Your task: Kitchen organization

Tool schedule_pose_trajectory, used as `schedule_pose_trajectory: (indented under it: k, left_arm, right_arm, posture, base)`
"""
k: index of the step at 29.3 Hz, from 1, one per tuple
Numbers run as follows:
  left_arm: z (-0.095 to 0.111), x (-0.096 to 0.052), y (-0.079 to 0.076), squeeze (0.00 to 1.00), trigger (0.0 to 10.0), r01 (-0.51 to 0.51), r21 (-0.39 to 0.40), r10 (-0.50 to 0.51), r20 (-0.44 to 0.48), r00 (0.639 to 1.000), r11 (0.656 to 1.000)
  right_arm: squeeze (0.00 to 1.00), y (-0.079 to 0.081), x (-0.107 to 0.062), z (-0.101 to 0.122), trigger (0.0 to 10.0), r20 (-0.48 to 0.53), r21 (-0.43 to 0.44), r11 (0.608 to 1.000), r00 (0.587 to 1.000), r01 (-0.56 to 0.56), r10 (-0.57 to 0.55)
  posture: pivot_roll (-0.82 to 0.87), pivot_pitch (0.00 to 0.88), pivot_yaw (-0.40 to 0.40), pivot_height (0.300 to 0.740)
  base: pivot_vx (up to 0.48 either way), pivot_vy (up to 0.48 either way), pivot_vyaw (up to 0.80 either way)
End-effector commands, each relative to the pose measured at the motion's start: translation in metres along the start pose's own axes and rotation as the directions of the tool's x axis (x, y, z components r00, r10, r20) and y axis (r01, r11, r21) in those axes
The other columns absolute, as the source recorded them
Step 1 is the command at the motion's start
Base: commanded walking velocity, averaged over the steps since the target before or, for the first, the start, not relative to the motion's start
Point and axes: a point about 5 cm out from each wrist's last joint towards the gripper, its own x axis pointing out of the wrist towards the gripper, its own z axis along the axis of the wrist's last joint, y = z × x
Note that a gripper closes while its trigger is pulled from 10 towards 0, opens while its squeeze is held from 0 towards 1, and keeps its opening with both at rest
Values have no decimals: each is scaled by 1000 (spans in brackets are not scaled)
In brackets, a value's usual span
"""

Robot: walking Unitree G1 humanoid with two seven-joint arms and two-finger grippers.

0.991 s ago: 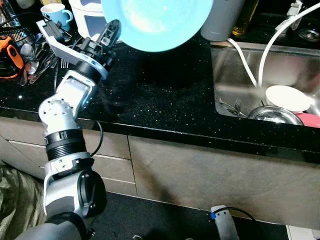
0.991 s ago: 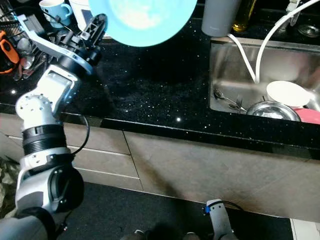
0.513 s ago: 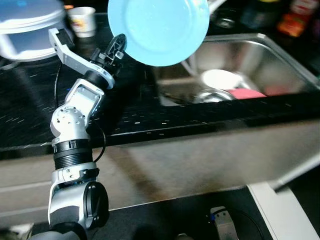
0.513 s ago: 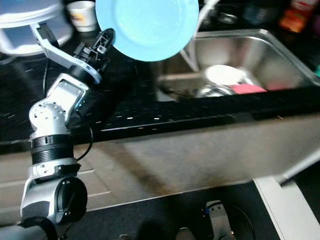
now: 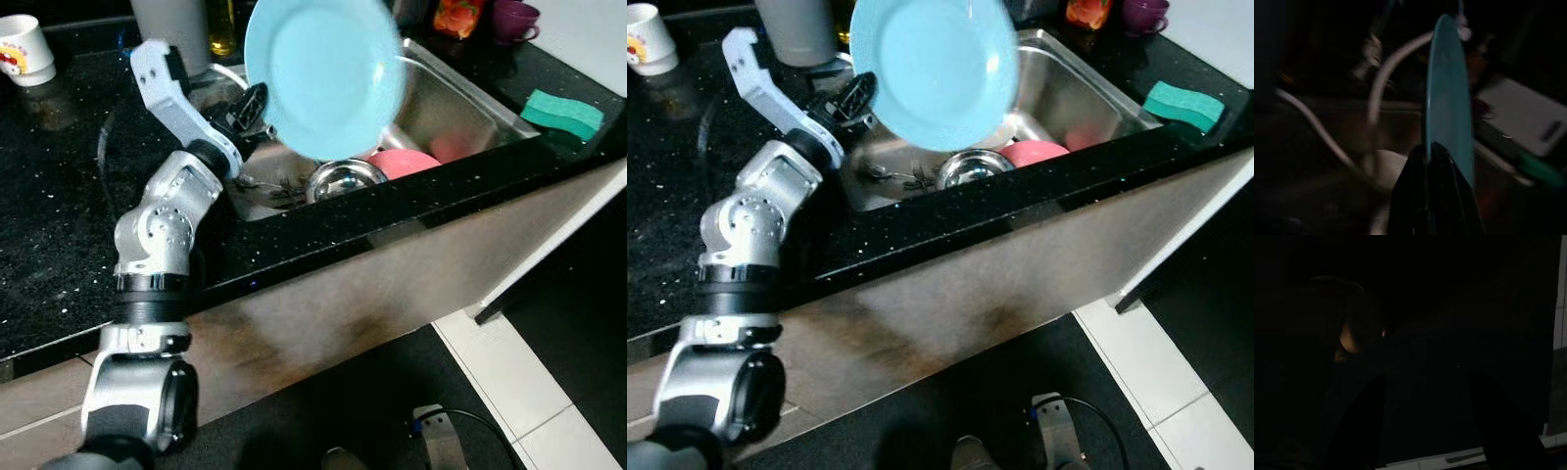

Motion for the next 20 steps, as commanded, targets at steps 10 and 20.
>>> schedule_pose_trajectory:
  k: [10, 20]
  left_arm:
    - [-3, 18, -21, 0, 10000, 148, 238, -140, -50, 989, 960]
    - [-15, 29, -17, 0, 10000, 169, 501, -108, -148, 983, 849]
  right_arm:
    - [0, 2, -1, -9, 10000, -23, -4, 1000, 1000, 2, -2]
    - [0, 1, -2, -12, 10000, -11, 27, 1000, 1000, 8, -8]
  posture:
    - [-12, 198, 27, 740]
    - [-21, 222, 39, 740]
  base:
    - [0, 0, 0]
    - [0, 0, 0]
